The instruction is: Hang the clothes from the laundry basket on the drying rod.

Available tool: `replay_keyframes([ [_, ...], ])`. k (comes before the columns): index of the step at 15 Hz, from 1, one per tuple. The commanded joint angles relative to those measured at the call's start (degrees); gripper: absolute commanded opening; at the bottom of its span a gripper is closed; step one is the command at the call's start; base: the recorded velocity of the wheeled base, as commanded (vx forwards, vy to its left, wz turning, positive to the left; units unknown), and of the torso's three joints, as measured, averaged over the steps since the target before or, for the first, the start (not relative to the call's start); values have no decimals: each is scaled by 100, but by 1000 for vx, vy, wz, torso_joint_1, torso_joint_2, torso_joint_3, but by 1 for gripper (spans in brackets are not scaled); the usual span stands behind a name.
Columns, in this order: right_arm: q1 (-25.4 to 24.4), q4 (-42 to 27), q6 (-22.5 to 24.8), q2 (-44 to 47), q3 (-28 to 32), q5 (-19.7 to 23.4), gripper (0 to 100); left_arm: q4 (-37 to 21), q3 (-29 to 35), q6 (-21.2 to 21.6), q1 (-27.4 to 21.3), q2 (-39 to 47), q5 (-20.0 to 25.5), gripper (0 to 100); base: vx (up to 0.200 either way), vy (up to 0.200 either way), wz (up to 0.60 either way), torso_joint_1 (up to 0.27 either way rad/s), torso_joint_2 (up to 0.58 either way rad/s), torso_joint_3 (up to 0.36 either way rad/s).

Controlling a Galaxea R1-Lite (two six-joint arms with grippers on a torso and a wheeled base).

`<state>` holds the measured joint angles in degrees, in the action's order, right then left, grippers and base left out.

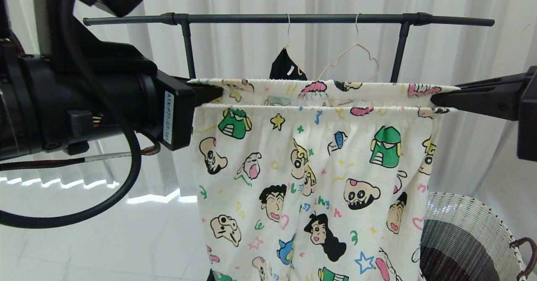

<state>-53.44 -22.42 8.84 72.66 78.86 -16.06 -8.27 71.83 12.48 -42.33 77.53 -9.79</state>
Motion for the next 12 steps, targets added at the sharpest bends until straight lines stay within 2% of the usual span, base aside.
replay_keyframes([
  [1, -17, 1, 4, -32, -29, 6, 0, 0, 42, 0, 5, 122, -5, 0, 0, 0, 0, 0, 0, 0],
  [6, -17, -26, -5, -50, -29, 15, 0, 0, 59, 0, 5, 104, -5, 0, 0, 0, 0, 0, 0, 0],
  [7, -17, -26, -5, -50, -29, 15, 100, 0, 86, 0, 5, 104, -5, 0, 0, 0, 0, 0, 0, 0],
  [12, -8, 1, -5, -217, -266, 6, 100, 0, 86, 0, 14, 113, -32, 0, 0, 0, 0, 0, 0, 0],
])
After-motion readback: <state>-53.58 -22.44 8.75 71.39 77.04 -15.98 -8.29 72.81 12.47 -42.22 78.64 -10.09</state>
